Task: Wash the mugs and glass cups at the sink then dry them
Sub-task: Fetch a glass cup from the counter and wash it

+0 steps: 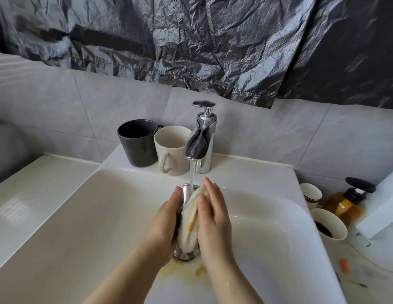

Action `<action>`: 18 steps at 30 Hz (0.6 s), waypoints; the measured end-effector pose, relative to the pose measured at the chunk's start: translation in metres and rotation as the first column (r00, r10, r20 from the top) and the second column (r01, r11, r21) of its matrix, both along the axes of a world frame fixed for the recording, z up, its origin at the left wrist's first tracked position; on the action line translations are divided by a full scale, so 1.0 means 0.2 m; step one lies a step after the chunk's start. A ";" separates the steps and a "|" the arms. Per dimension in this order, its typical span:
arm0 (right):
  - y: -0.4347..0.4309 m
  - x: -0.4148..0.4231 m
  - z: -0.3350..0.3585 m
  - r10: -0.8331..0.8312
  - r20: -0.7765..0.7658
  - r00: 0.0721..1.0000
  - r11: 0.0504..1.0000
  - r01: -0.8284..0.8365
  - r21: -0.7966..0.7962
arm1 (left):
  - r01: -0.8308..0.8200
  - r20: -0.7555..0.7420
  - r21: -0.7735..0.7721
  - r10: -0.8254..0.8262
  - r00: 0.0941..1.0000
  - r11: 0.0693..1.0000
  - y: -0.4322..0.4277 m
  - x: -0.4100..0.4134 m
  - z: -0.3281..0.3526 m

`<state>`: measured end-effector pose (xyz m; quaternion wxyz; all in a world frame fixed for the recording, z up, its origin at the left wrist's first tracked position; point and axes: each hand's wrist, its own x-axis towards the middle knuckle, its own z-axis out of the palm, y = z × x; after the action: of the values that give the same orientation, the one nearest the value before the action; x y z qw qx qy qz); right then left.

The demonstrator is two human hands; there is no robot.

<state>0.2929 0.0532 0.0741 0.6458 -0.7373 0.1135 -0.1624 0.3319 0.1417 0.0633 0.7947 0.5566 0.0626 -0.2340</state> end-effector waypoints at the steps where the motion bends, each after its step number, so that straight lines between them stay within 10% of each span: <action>1: -0.01 0.00 0.00 -0.026 -0.014 1.000 0.996 0.027 0.081 | 0.010 -0.031 -0.009 -0.010 0.999 1.000 -0.01 -0.01 0.01; 13: -0.04 -0.03 0.01 -0.031 -0.058 0.998 0.993 0.037 0.113 | -0.012 0.092 0.035 0.009 0.996 0.999 -0.02 -0.01 0.01; 18: 0.06 -0.04 0.02 0.064 0.115 0.991 0.983 -0.043 -0.180 | -0.024 0.031 -0.028 0.025 0.999 0.999 0.02 0.02 0.00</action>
<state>0.2841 0.0642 0.0774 0.5874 -0.7836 0.0397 -0.1984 0.3352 0.1464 0.0636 0.8059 0.5485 0.0539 -0.2163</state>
